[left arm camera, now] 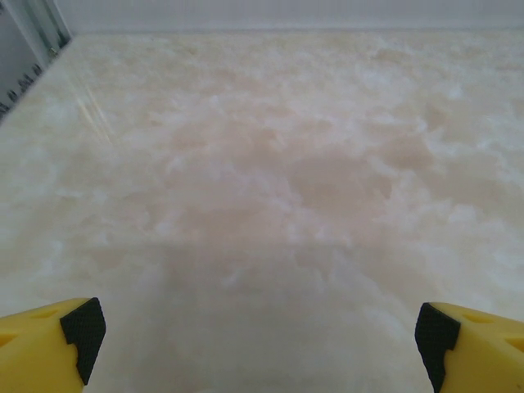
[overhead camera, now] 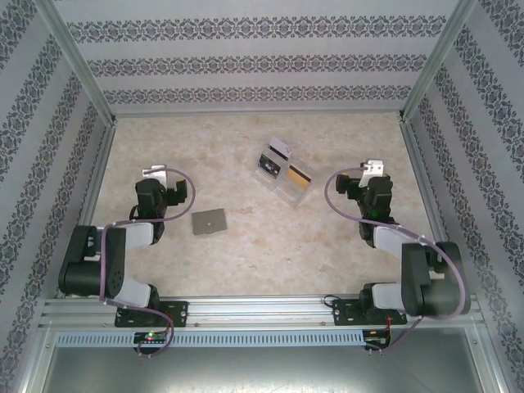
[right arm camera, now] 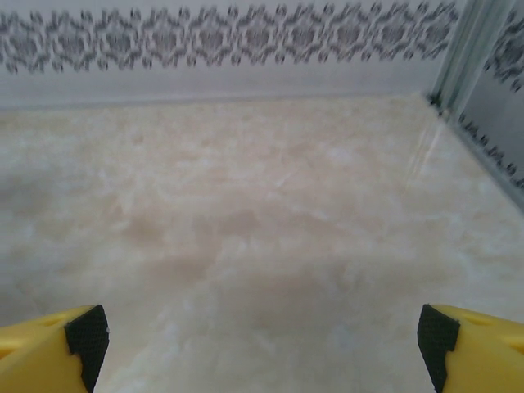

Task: Take the credit cards out of the card holder

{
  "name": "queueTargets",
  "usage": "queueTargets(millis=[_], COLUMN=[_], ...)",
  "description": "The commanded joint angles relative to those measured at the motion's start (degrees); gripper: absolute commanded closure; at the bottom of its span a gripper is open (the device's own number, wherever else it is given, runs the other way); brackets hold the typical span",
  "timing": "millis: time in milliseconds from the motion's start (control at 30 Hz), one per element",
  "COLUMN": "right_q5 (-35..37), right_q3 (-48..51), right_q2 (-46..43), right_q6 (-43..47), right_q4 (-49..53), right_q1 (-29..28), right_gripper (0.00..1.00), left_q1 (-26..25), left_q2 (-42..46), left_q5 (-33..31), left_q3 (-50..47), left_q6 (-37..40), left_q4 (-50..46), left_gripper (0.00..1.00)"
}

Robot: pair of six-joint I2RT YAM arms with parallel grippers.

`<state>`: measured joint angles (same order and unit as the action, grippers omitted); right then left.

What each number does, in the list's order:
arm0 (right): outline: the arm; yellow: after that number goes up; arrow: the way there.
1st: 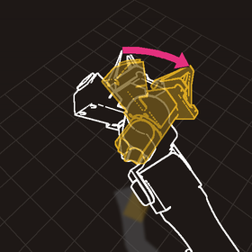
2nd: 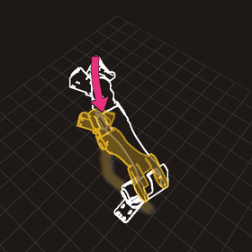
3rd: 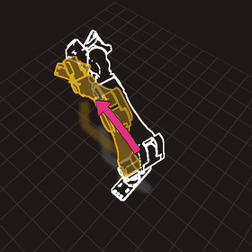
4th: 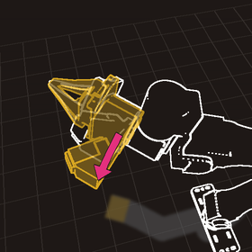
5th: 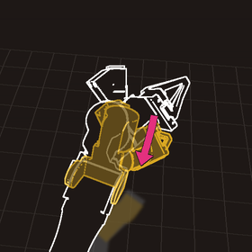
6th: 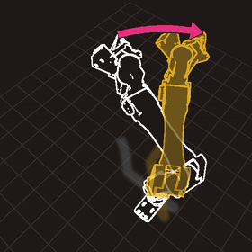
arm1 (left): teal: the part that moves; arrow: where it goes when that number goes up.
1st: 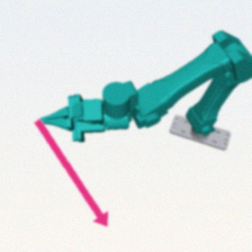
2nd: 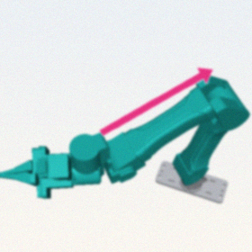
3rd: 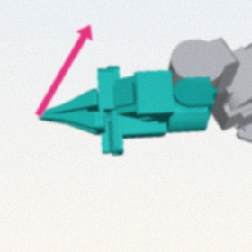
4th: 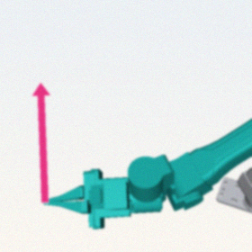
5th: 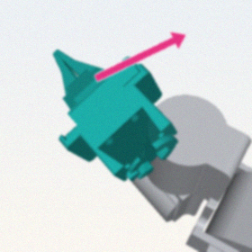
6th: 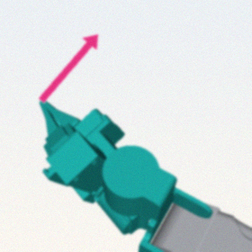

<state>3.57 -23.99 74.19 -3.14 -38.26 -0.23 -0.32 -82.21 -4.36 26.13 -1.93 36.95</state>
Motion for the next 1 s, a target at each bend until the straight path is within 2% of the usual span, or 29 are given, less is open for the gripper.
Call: queueTargets(millis=[0, 67, 133, 200, 267, 433, 567, 800, 967], right_q5=[3.02, 3.97, 5.93, 2.52, -2.72, -8.66, -9.27, -9.9, -10.27], right_q3=[-3.32, -6.2, -11.12, -17.64, -22.35, -28.62, -31.81, -39.09, -45.67], right_q2=[-4.84, -7.98, -10.36, -10.46, -9.03, -5.31, -1.51, 11.7, 22.12], right_q6=[-3.51, -7.62, -13.89, -16.43, -16.97, -19.88, -20.23, -20.86, -23.59], right_q4=[7.15, 13.85, 25.49, 37.41, 43.67, 48.56, 49.21, 50.23, 53.65], right_q1=[-0.88, -1.72, -2.06, -2.23, -2.53, -7.35, -16.67, -32.27, -36.84], right_gripper=[0.02, 0.02, 0.02, 0.02, 0.02, 0.02, 0.02, 0.02, 0.09], left_q1=[-0.03, -0.03, -0.06, -0.07, -0.2, -0.21, -0.2, -0.47, -0.9], left_q2=[6.05, 8.92, 10.88, 11.51, 11.14, 11.13, 9.89, 6.22, 5.83], left_q5=[-3.77, -3.86, -3.67, -2.74, -1.61, 2.17, 5.65, 11.0, 13.07], left_q3=[4.54, 7.9, 11.16, 15.97, 19.32, 20.49, 22.3, 25.26, 25.04], left_q6=[-2.8, -5.83, -10.48, -14.83, -15.58, -18.86, -21.21, -22.31, -22.54], left_q4=[-11.61, -20.44, -28.12, -37.82, -43.79, -46.02, -49.92, -55.83, -56.54], left_gripper=[0.01, 0.01, 0.01, 0.01, 0.01, 0.01, 0.01, 0.0, 0.01])
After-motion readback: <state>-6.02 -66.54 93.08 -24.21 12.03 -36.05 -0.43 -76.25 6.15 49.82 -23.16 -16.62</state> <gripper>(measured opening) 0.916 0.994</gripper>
